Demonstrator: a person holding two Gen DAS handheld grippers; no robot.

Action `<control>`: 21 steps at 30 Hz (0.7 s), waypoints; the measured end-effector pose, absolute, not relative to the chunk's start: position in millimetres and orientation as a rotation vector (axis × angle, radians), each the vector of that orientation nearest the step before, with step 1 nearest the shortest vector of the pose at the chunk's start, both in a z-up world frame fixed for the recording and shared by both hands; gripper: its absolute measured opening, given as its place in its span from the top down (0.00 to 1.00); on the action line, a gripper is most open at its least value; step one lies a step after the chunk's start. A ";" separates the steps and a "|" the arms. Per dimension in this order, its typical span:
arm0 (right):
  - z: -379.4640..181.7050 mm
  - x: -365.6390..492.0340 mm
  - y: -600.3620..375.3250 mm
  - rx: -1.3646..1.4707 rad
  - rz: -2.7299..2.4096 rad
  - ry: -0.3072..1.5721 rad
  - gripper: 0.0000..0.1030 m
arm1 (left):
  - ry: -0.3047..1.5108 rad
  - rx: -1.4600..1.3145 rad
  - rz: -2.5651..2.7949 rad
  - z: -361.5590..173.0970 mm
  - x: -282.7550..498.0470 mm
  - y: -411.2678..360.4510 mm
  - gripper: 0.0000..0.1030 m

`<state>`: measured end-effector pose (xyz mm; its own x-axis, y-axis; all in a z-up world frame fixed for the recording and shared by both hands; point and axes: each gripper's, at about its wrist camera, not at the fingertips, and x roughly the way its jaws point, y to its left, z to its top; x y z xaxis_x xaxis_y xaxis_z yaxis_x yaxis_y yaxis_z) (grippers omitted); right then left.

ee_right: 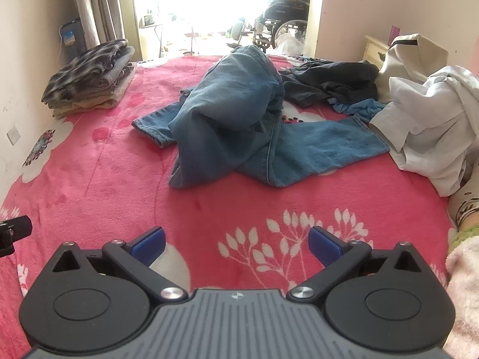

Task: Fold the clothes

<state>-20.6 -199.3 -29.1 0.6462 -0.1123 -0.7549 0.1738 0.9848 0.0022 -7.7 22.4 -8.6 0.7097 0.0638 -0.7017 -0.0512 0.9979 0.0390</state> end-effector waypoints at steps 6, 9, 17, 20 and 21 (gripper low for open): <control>-29.7 -20.0 -197.8 0.075 -0.165 0.852 0.00 | 0.795 0.020 0.075 -8.2 -5.1 22.5 0.00; -30.3 -20.1 -197.8 0.075 -0.168 0.852 0.00 | 0.803 0.010 0.100 -9.4 -4.2 25.4 0.00; -31.6 -20.9 -196.9 0.066 -0.175 0.846 0.00 | 0.817 -0.013 0.091 -10.1 -6.3 27.8 0.00; -31.9 -20.3 -196.2 0.062 -0.175 0.848 0.00 | 0.815 -0.007 0.083 -9.4 -6.3 25.9 0.00; -32.0 -20.3 -195.9 0.061 -0.175 0.848 0.00 | 0.813 -0.005 0.083 -9.1 -6.1 25.4 0.00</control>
